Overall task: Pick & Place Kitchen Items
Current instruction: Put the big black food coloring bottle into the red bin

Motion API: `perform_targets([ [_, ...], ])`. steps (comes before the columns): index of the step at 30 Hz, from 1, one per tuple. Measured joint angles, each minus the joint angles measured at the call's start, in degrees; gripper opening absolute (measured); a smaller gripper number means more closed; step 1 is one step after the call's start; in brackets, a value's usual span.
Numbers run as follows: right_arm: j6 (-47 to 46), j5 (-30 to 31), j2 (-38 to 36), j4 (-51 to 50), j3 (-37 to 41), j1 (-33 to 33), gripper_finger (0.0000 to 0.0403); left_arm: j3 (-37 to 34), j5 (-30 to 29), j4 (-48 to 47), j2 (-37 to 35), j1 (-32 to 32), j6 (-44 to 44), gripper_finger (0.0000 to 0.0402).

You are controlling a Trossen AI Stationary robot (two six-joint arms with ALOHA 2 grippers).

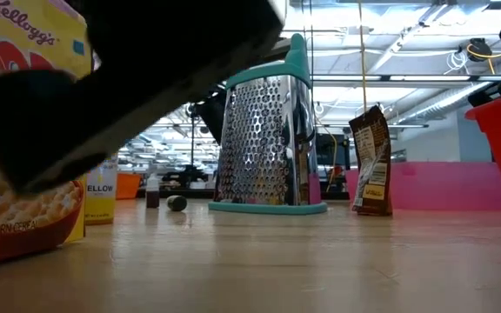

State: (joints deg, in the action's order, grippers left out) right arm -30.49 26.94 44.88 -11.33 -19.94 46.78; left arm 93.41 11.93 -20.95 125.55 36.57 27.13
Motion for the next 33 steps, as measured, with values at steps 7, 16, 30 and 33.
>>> perform_targets([
  [7,0.1,0.0,0.0,0.0,0.0,-1.5,0.0086,0.0,6.6,0.3,1.5,2.7,-6.4,0.0255],
  [16,0.3,-0.1,0.0,0.0,0.0,-3.0,0.0086,0.0,9.7,-1.9,2.1,3.0,-9.9,0.0172],
  [30,0.8,-0.1,-0.3,2.6,0.0,-3.0,0.0086,0.0,10.2,-10.5,-0.1,0.3,-11.1,0.0002],
  [33,3.5,0.1,-1.4,6.7,0.0,-3.2,0.0086,0.0,9.6,-12.1,-2.3,-0.4,-11.0,0.0001],
])
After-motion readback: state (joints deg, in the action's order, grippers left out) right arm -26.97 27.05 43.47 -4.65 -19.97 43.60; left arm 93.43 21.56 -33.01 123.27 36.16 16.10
